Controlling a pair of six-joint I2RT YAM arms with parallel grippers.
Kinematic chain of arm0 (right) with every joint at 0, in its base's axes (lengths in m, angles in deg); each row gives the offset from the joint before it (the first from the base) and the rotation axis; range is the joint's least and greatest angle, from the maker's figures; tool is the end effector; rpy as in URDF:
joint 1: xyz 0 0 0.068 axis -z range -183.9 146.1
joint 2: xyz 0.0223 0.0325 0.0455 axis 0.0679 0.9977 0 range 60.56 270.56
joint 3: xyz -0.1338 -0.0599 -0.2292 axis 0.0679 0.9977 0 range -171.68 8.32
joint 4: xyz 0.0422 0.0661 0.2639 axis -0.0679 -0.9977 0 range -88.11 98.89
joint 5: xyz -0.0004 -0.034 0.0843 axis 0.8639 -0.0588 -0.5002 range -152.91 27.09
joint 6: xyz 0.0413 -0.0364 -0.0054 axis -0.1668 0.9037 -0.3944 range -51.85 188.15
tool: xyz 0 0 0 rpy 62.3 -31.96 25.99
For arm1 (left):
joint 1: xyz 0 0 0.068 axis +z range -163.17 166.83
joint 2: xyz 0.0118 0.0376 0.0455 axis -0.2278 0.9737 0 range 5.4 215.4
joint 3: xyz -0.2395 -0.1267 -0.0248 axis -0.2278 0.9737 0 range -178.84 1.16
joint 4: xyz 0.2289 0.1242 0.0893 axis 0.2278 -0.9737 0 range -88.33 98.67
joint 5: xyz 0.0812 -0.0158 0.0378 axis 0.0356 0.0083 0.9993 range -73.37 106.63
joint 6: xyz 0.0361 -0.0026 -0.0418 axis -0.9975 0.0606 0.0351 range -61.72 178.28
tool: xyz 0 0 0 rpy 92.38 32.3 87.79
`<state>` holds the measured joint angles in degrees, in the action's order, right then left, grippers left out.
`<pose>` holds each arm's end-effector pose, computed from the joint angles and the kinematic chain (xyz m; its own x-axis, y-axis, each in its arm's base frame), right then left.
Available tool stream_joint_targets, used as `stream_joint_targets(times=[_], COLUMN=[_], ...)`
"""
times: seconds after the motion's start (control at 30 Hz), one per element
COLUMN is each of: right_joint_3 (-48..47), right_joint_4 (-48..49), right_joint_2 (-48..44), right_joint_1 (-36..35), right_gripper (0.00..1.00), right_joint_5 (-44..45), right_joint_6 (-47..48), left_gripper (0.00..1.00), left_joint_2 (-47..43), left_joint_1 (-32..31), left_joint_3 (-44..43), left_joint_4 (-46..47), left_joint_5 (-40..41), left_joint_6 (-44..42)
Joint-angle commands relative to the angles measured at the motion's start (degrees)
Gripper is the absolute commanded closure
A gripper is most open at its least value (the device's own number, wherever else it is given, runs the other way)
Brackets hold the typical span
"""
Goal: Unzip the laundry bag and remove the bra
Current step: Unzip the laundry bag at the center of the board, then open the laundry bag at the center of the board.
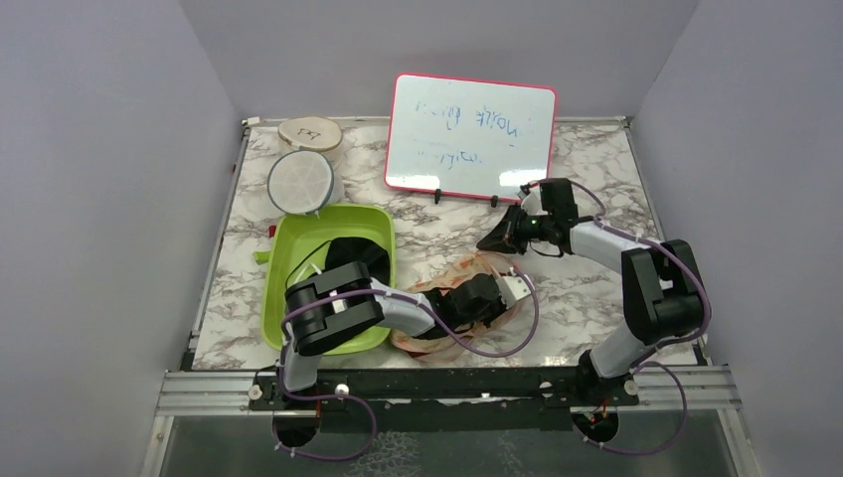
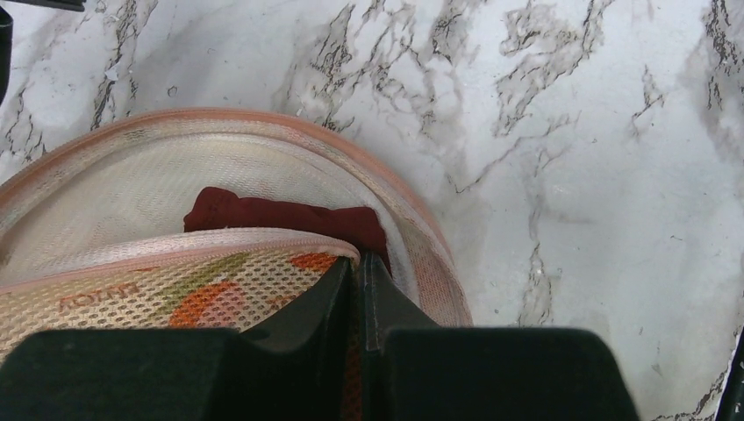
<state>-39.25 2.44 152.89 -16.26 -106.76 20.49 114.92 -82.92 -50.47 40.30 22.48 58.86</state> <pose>0.3078 0.0942 0.1574 -0.9403 0.3395 -0.0228 0.1732 0.5352 0.8268 0.1410 -0.3710 0.1242 -0.1622 0.4105 -0.8973 0.9001 0.4341 0.0359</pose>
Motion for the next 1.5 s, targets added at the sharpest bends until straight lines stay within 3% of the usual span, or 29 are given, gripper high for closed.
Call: stream_joint_targets(times=[0.0, 0.1, 0.3, 0.4, 0.5, 0.57, 0.63, 0.8, 0.87, 1.03, 1.3, 1.47], right_joint_3=[-2.6, -4.0, -3.8, -6.0, -7.7, -7.1, -6.5, -7.0, -6.9, -7.0, -6.7, -6.4], right_joint_4=[-1.0, -4.1, -12.6, -17.4, -19.9, -19.4, -19.2, -20.9, -21.0, -20.9, -20.5, -21.0], right_joint_2=[-1.4, -3.6, -13.9, -22.1, -30.1, -34.8, -38.3, -43.0, -44.1, -43.7, -43.0, -42.6], right_joint_1=[-0.6, 0.0, 3.3, 3.8, 3.8, 3.8, 3.8, 3.8, 3.8, 3.7, 3.8, 3.8], right_gripper=[0.99, 0.97, 0.73, 0.43, 0.3, 0.26, 0.25, 0.21, 0.19, 0.14, 0.1, 0.06], right_joint_5=[4.1, 8.0, 23.1, 31.2, 34.5, 32.8, 30.4, 30.1, 31.0, 30.3, 27.0, 27.0], right_joint_6=[3.6, 10.4, 23.7, 27.9, 28.7, 28.6, 28.5, 30.7, 31.3, 31.6, 30.8, 30.4], left_gripper=[1.0, 1.0, 1.0, 1.0, 1.0, 1.0, 0.93, 0.59, 0.51, 0.21, 0.19, 0.18], left_joint_2=[-0.2, -2.7, -3.7, -2.1, -0.6, -0.2, -0.4, -4.6, -7.1, -14.7, -28.2, -29.6], left_joint_1=[-0.6, 0.1, 2.9, 4.5, 5.4, 5.4, 5.5, 6.0, 6.5, 6.7, 4.9, 1.7], left_joint_3=[0.0, 0.1, -4.7, -9.4, -14.2, -16.9, -18.7, -18.2, -16.4, -13.1, -4.3, -2.2], left_joint_4=[-1.2, -1.8, -6.7, -10.7, -14.6, -16.9, -18.7, -22.0, -23.4, -33.8, -46.4, -48.1], left_joint_5=[-4.6, -4.6, -7.0, -8.8, -10.2, -11.0, -11.9, -13.1, -13.2, -12.2, -10.4, -6.4], left_joint_6=[1.0, 2.0, 3.5, 3.9, 4.3, 4.3, 4.3, 3.0, 1.9, -3.9, -15.6, -19.4])
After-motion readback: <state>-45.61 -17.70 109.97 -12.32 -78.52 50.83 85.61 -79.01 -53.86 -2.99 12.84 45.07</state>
